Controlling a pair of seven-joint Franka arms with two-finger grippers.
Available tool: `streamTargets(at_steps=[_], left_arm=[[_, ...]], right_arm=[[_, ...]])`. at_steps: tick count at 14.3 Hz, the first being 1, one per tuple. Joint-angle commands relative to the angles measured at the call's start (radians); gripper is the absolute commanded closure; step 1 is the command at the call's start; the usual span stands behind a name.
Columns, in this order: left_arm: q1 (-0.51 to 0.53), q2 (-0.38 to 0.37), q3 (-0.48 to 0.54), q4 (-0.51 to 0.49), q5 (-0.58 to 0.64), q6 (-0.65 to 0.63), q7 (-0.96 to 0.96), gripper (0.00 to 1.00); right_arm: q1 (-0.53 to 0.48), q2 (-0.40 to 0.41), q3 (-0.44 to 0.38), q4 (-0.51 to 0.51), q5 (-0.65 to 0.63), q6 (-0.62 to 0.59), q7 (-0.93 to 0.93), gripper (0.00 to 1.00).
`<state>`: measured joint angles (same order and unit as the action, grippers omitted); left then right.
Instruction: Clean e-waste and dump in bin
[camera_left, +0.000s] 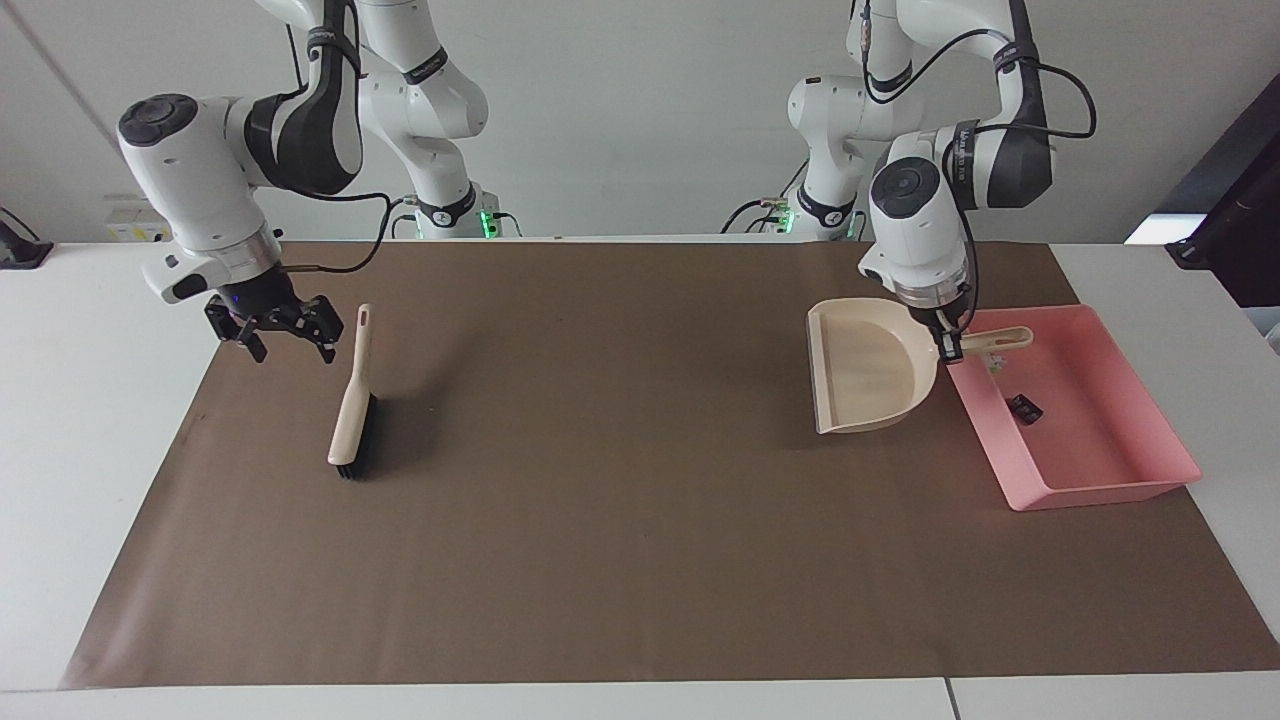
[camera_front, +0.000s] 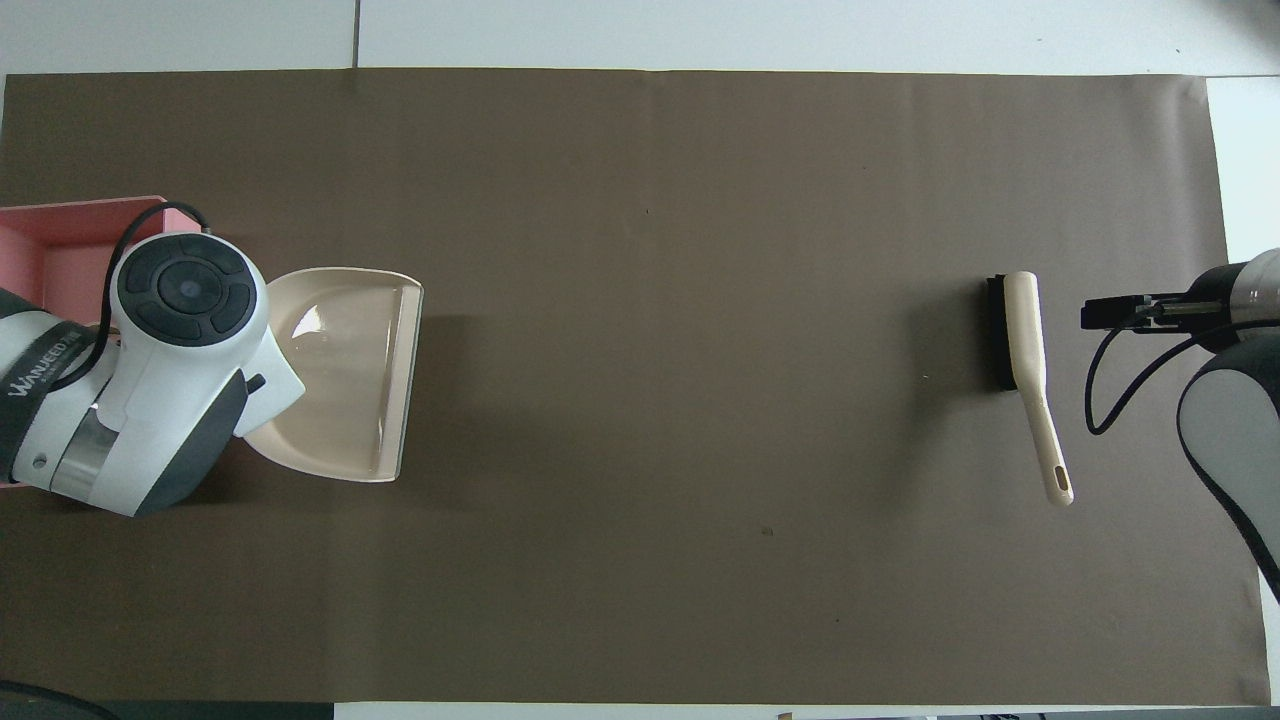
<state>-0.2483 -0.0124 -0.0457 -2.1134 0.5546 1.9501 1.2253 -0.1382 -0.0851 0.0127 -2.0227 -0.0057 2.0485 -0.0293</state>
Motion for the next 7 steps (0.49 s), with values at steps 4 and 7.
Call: streamTargets(at_steps=[4, 7], left_arm=[[-0.061, 0.049, 0.015, -0.057, -0.047, 0.096, -0.075, 1.00], [-0.071, 0.071, 0.015, -0.057, -0.064, 0.125, -0.076, 1.00]], right_arm=[[0.012, 0.050, 0.009, 0.379, -0.043, -0.350, 0.164, 0.01], [0.012, 0.082, 0.009, 0.493, -0.048, -0.451, 0.167, 0.01]])
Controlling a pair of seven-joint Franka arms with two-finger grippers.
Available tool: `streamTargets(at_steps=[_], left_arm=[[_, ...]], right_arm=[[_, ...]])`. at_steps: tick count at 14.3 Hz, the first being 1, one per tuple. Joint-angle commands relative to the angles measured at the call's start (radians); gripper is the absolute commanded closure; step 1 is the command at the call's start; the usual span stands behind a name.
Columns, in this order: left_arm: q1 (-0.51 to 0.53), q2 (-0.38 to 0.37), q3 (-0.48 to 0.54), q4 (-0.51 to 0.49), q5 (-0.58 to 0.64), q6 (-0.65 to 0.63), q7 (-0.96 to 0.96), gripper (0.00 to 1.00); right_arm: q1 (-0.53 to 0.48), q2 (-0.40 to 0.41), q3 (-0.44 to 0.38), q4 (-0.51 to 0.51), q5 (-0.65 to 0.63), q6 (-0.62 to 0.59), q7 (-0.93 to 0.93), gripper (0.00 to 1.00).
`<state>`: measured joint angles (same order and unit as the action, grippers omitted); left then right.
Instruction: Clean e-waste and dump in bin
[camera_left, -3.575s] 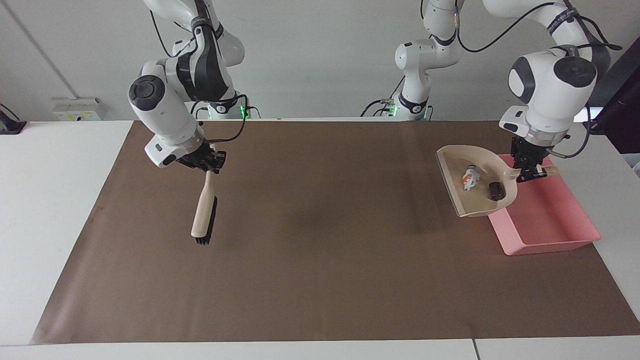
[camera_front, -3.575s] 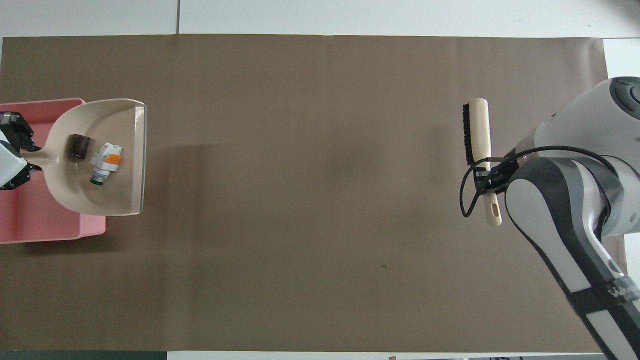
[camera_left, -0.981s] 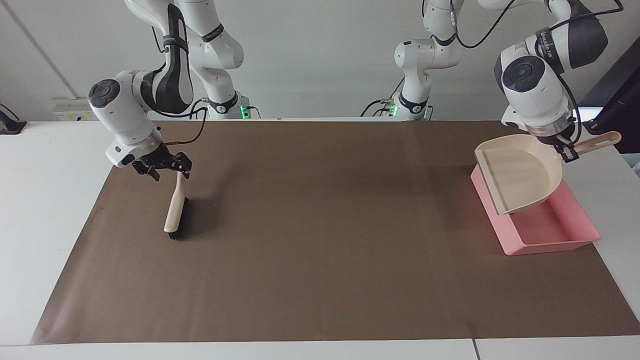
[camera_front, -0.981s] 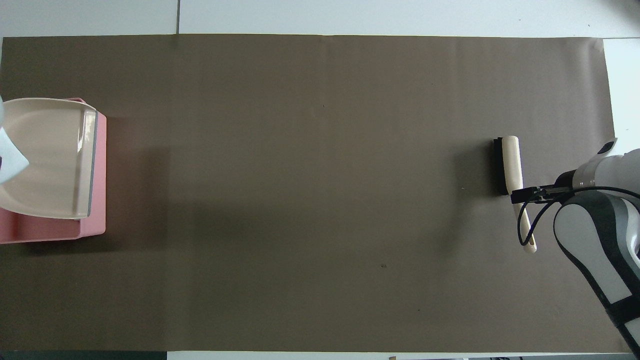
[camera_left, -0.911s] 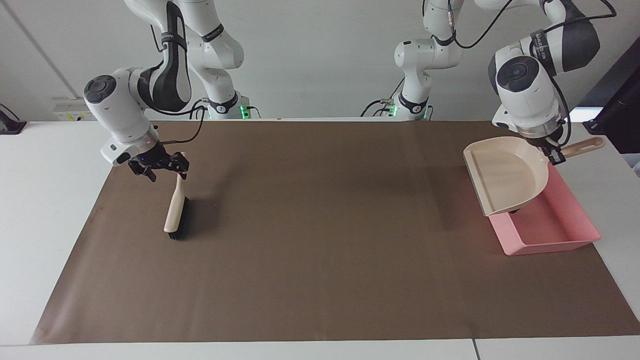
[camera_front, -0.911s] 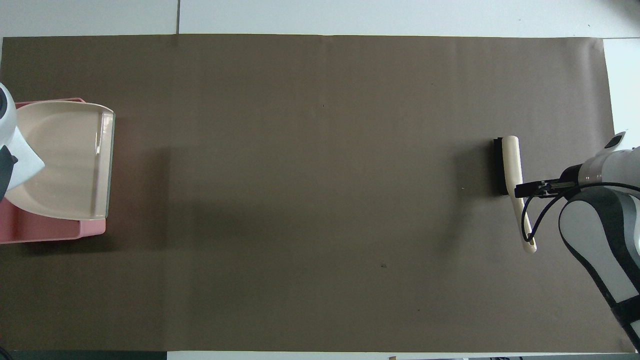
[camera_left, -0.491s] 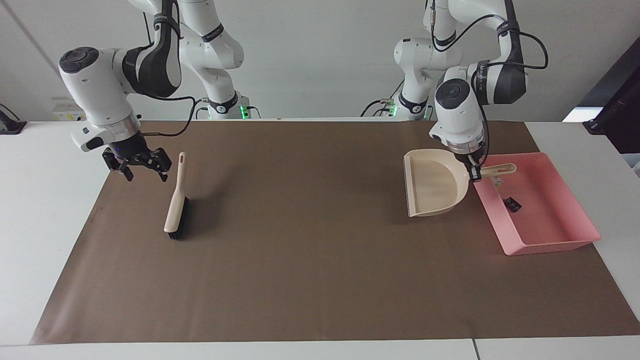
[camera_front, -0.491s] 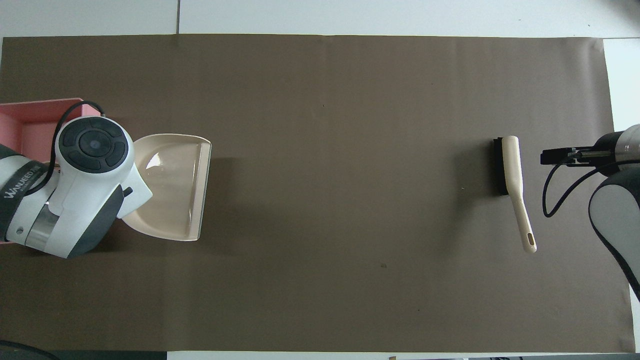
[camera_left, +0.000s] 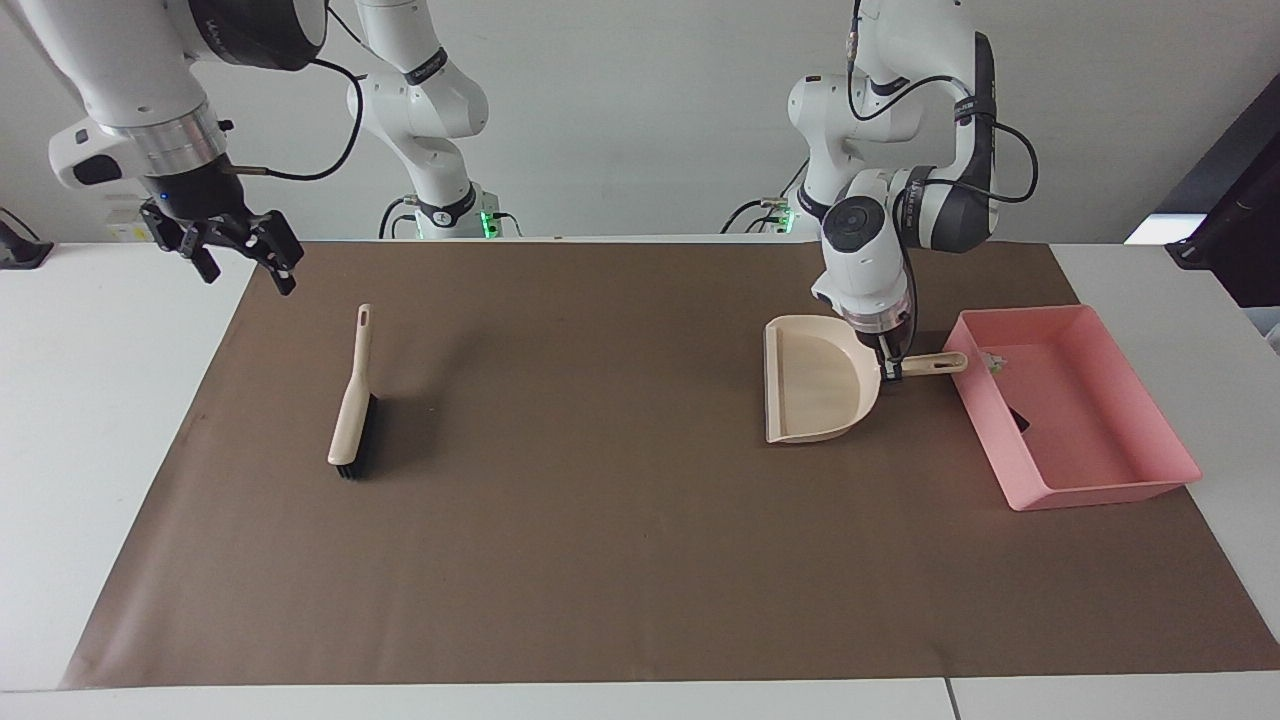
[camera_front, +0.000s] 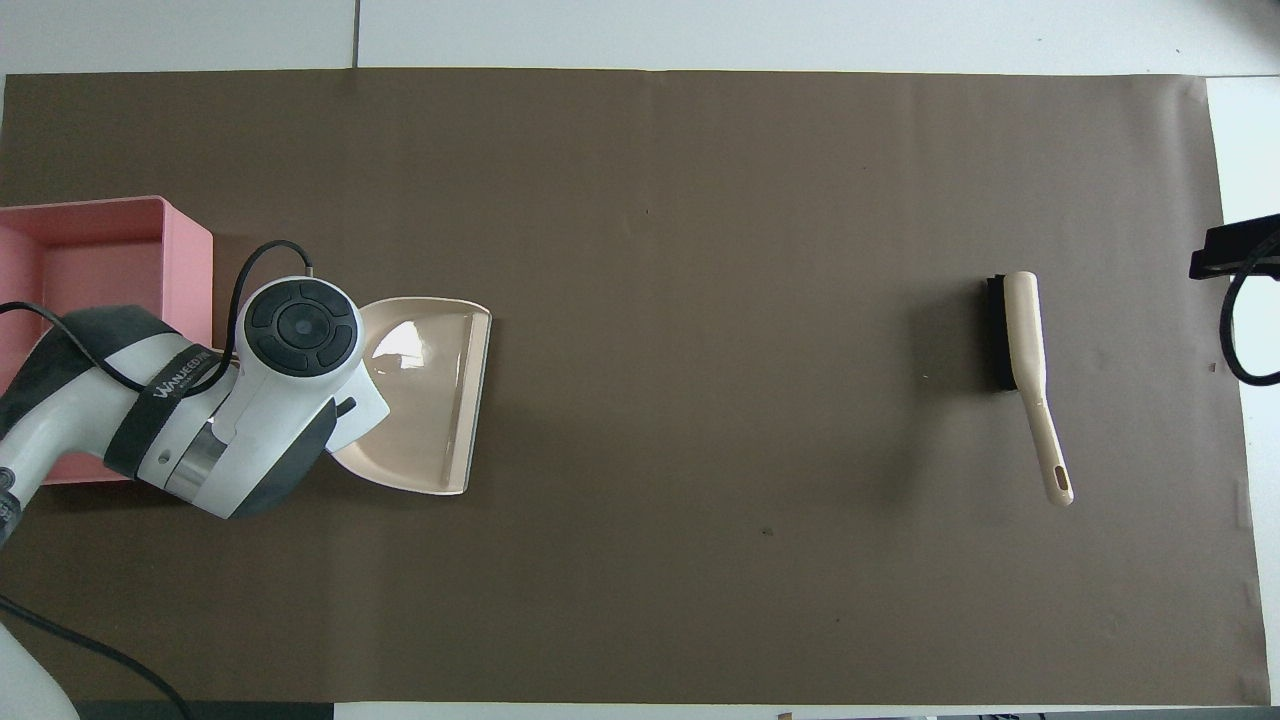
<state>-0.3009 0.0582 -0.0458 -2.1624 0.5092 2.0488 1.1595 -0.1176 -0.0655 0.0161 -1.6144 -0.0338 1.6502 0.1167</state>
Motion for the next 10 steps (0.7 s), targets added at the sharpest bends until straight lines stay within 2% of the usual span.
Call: streamTargets(at_steps=[1, 3, 4, 5, 6, 8, 9, 10], left_arm=[[-0.029, 0.020, 0.017, -0.008, -0.018, 0.034, -0.012, 1.00], [-0.040, 0.028, 0.017, -0.008, -0.017, 0.039, -0.040, 0.98], [-0.040, 0.028, 0.017, -0.008, -0.018, 0.037, -0.050, 0.86], [-0.040, 0.026, 0.017, -0.008, -0.018, 0.028, -0.047, 0.65], [-0.040, 0.020, 0.017, -0.007, -0.018, 0.021, -0.046, 0.50], [-0.040, -0.015, 0.017, -0.001, -0.018, -0.001, -0.064, 0.43], [-0.037, -0.044, 0.018, -0.001, -0.018, -0.010, -0.119, 0.34], [-0.026, -0.069, 0.017, -0.001, -0.018, -0.039, -0.211, 0.17]], right_arm=[[-0.007, 0.068, 0.005, 0.097, -0.018, -0.062, 0.021, 0.01], [-0.001, 0.059, 0.005, 0.077, -0.015, -0.099, 0.023, 0.01], [-0.004, 0.053, 0.005, 0.065, -0.009, -0.115, 0.020, 0.01], [-0.002, 0.040, 0.005, 0.042, -0.008, -0.113, 0.015, 0.01], [0.015, 0.039, 0.002, 0.041, -0.008, -0.110, 0.018, 0.01], [0.123, 0.038, -0.098, 0.041, -0.008, -0.112, 0.021, 0.01], [0.130, 0.039, -0.110, 0.040, -0.008, -0.112, 0.017, 0.01], [0.122, 0.039, -0.108, 0.039, -0.006, -0.112, 0.014, 0.01]])
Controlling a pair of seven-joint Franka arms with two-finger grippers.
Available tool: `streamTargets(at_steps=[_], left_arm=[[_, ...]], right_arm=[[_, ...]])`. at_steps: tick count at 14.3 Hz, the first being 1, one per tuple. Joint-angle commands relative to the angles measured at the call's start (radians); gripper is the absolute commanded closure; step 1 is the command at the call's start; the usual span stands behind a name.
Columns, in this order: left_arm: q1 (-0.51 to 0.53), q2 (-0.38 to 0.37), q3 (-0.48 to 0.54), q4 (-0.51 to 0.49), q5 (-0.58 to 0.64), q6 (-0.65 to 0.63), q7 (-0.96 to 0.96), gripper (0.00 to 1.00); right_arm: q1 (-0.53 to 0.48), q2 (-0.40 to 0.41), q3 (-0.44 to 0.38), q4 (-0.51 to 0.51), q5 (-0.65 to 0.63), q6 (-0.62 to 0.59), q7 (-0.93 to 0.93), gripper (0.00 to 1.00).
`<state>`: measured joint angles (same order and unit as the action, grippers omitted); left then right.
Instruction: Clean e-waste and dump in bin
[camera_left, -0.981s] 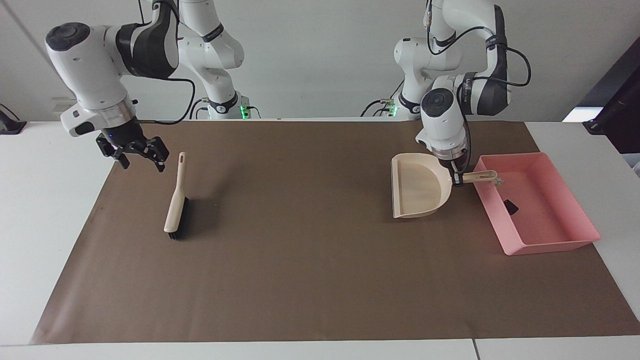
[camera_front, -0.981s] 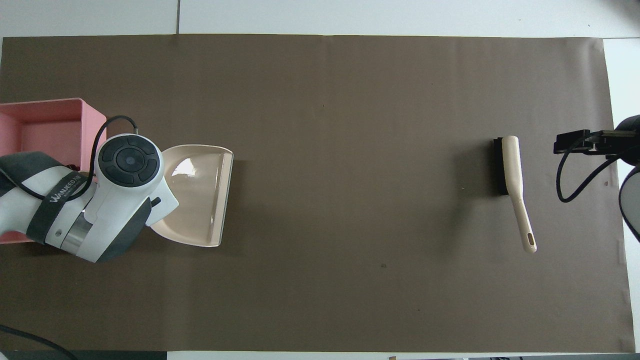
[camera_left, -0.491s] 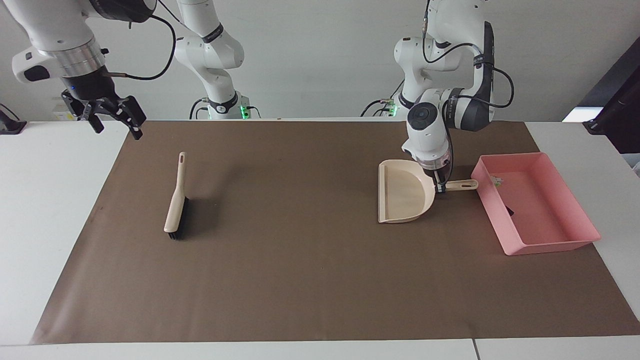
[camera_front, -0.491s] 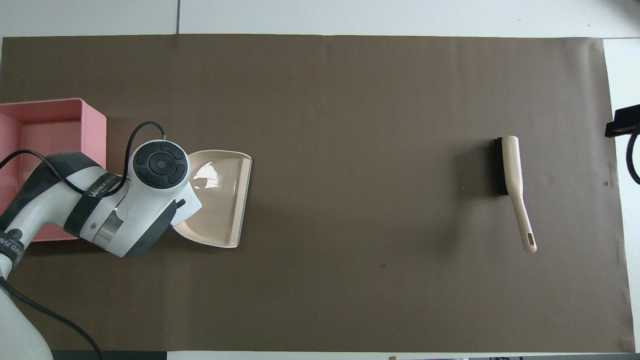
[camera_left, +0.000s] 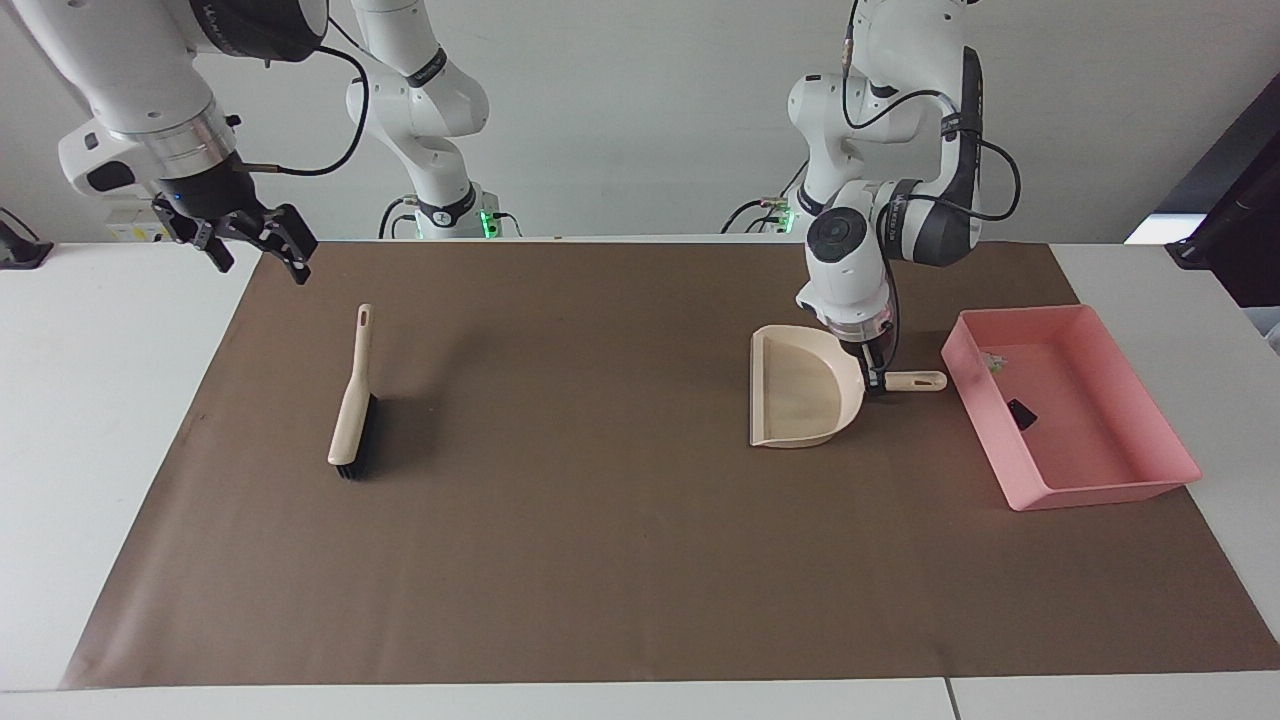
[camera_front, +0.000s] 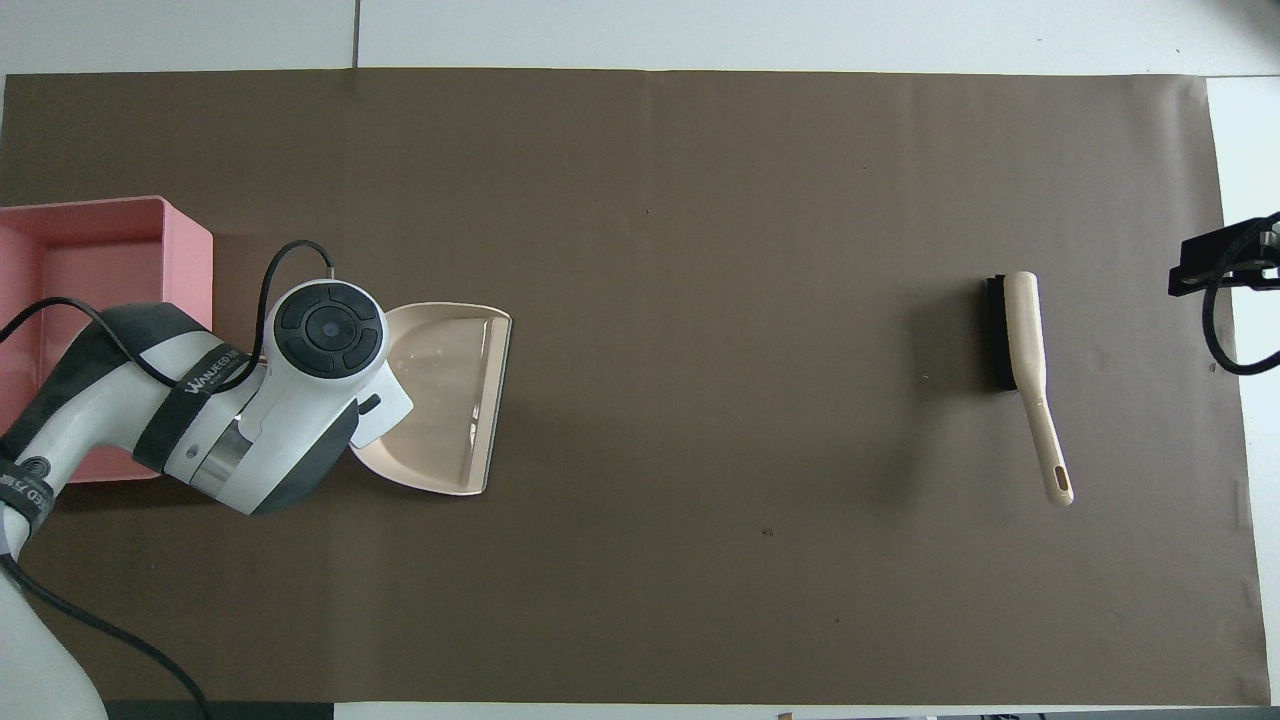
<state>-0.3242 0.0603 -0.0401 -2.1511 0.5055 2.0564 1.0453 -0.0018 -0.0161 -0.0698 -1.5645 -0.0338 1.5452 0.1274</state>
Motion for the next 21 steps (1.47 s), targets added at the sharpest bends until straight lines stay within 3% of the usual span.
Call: streamTargets(at_steps=[1, 2, 7, 9, 17, 21], left_arm=[[0.000, -0.091, 0.012, -0.012, -0.016, -0.083, -0.187, 0.11], [0.017, -0.106, 0.014, -0.013, -0.025, -0.102, -0.274, 0.03], [0.125, -0.116, 0.016, 0.002, -0.168, -0.162, -0.794, 0.02], [0.172, -0.106, 0.016, 0.042, -0.285, -0.160, -0.969, 0.03], [0.336, -0.103, 0.020, 0.364, -0.512, -0.320, -1.038, 0.02], [0.339, -0.080, 0.022, 0.577, -0.512, -0.523, -1.039, 0.02]], right_arm=[[0.005, -0.011, -0.018, -0.009, -0.006, -0.010, 0.003, 0.01], [0.012, -0.011, -0.018, -0.009, -0.006, -0.010, 0.003, 0.01], [0.020, -0.011, -0.018, -0.012, -0.003, -0.010, 0.008, 0.01], [0.020, -0.011, -0.016, -0.012, -0.003, -0.011, 0.011, 0.01], [0.039, 0.004, 0.002, 0.027, 0.005, -0.054, 0.005, 0.01], [0.055, 0.035, 0.004, 0.090, 0.006, -0.089, 0.003, 0.01]])
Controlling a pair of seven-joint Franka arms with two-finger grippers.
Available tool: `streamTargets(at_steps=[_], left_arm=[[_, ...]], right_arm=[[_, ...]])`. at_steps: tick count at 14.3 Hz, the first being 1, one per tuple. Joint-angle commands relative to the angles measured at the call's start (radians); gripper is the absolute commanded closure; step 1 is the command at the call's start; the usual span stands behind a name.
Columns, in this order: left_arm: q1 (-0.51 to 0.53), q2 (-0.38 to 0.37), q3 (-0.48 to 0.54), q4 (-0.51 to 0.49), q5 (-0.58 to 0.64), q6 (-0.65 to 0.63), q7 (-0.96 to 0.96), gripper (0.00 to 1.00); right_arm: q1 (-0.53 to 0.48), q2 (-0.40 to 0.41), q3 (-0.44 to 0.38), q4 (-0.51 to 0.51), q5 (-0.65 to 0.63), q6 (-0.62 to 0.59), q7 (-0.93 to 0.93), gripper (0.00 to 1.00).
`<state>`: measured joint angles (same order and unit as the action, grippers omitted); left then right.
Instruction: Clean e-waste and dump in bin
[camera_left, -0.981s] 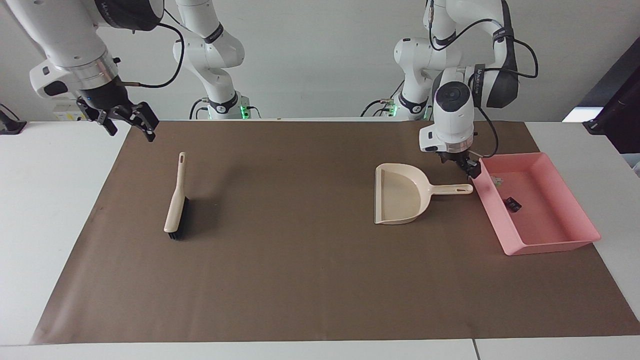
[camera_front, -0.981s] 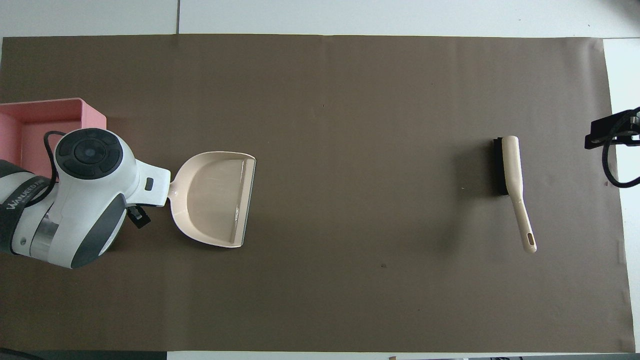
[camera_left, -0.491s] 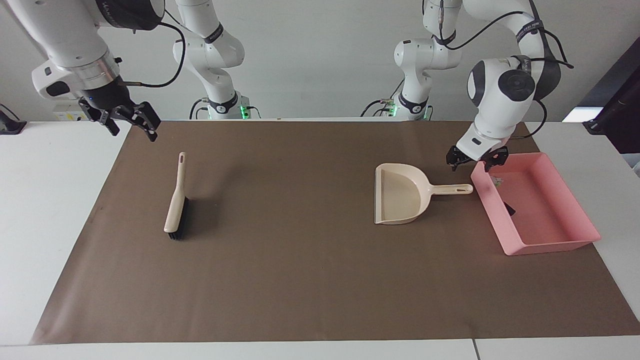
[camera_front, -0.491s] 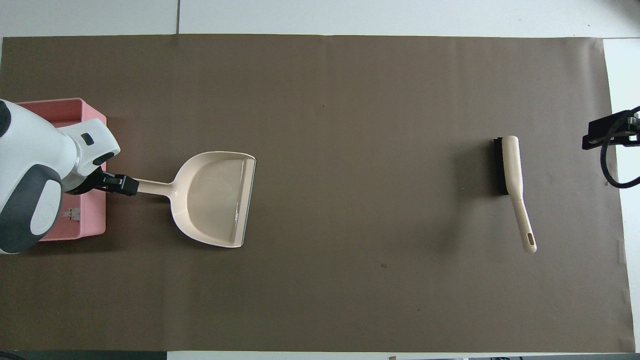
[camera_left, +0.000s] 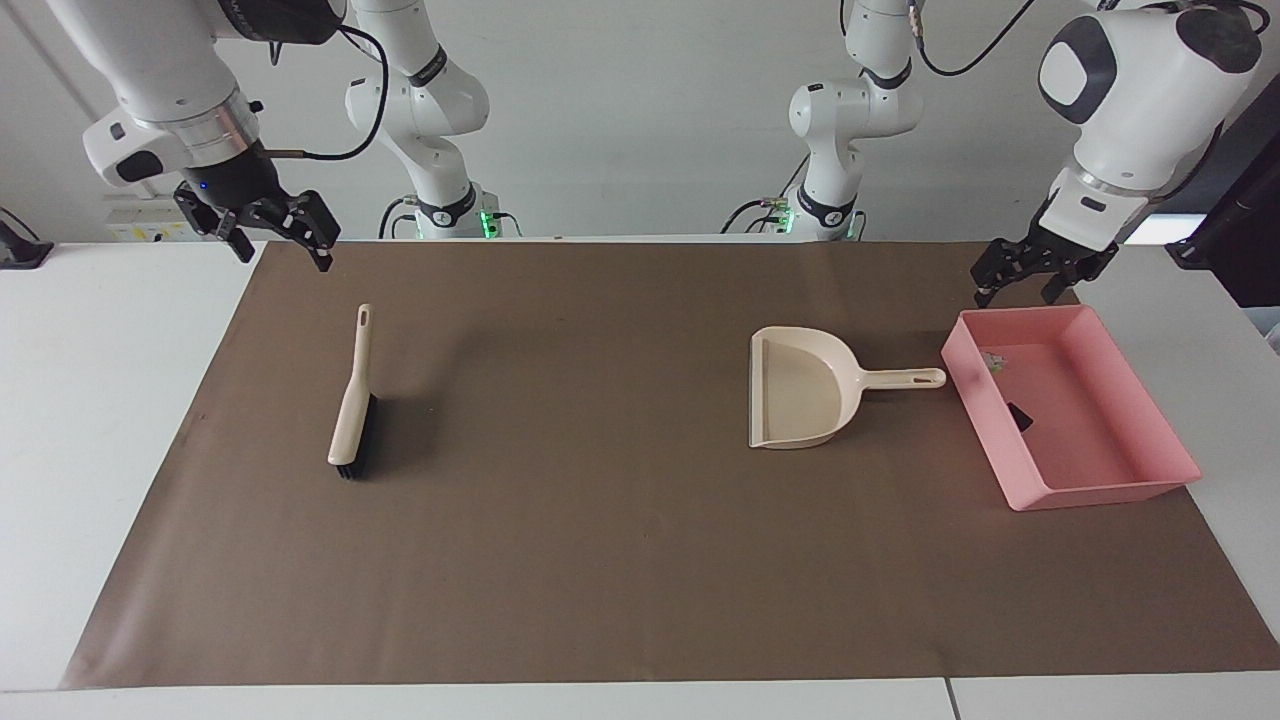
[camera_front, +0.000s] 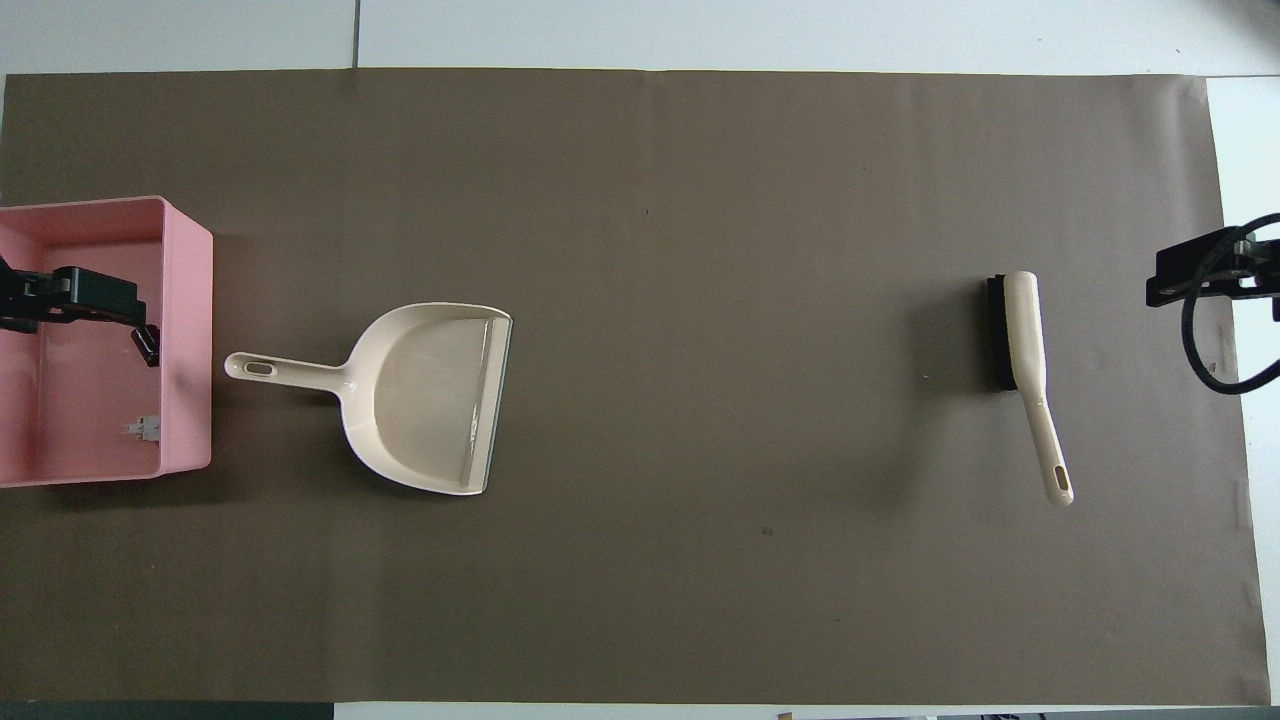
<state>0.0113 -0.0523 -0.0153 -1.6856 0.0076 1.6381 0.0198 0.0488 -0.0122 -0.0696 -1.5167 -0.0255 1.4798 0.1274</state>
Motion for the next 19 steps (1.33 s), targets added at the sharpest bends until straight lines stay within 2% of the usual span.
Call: streamTargets(at_steps=[1, 5, 7, 19], left_arm=[[0.004, 0.035, -0.003, 0.156, -0.014, -0.154, -0.014, 0.02], [-0.001, 0.048, -0.006, 0.253, -0.014, -0.273, -0.014, 0.02], [-0.001, 0.029, -0.006, 0.213, -0.009, -0.267, -0.011, 0.02], [0.001, 0.025, -0.003, 0.184, -0.014, -0.212, 0.003, 0.02]], right_arm=[[0.003, 0.031, 0.004, 0.041, -0.001, -0.019, -0.002, 0.01], [-0.003, 0.029, 0.002, 0.035, 0.006, 0.002, -0.034, 0.01], [-0.003, 0.026, 0.002, 0.029, 0.009, 0.001, -0.035, 0.01], [0.000, 0.018, 0.002, 0.016, 0.010, 0.005, -0.046, 0.01]])
